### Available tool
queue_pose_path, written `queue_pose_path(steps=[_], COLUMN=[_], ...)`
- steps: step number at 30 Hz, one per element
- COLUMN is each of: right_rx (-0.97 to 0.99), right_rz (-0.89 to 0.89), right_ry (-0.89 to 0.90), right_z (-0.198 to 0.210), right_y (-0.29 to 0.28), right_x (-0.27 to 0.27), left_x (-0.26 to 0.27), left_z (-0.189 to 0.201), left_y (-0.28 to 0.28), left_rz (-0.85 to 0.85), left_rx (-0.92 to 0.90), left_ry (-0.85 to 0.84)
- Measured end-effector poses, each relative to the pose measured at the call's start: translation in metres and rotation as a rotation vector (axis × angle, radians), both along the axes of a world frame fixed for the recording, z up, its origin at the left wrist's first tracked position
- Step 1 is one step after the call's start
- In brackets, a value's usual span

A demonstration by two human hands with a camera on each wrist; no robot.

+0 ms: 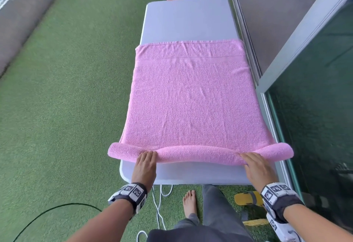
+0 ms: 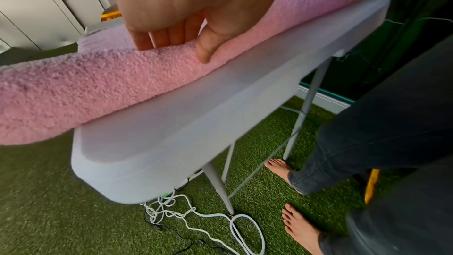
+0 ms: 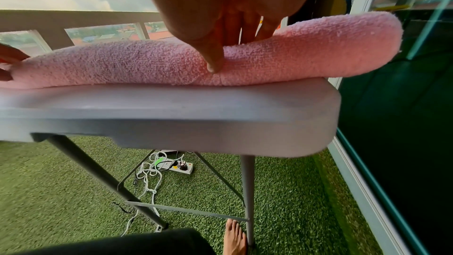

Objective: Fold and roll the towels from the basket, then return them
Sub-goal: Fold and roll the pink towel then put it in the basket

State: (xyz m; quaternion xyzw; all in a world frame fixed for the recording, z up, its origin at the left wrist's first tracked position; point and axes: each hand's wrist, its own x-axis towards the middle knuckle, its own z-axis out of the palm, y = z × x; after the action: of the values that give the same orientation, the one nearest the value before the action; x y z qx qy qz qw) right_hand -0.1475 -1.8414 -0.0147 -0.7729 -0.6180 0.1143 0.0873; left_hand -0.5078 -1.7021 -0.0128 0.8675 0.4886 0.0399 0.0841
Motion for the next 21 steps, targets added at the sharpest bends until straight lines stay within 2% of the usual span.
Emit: queue_pose_path(steps=[3,7,13,17,21], right_rx=[0.022,-0.035,-0.224,-0.195,-0.144], right_rz=[0.013,-0.023,-0.050,-0.126,-0.043], right_ry=[-0.008,0.005,-0.074,-0.022,-0.093], right_z=[-0.001,-0.007,-0.006,0.000,-0.001], right_y=[-0.019,-0.037,-0.005,0.026,0.023], right_x=[-0.008,-0.013,-0.003,0.007,0.001], left_x=[-0.001,-0.010,-0.009,0.006,0.006], left_z=[0.002,0.005,0.000,0.004,-0.002], left_y=[-0.014,-0.024,0.021,0.038,0.027], left_rz=[0.001,-0.062,-0.052,0.020,-0.007], left_rx=[-0.012,-0.114,-0.281,-0.196,-0.151], left_ry=[0.034,0.053,0.076,0.026,-0.007])
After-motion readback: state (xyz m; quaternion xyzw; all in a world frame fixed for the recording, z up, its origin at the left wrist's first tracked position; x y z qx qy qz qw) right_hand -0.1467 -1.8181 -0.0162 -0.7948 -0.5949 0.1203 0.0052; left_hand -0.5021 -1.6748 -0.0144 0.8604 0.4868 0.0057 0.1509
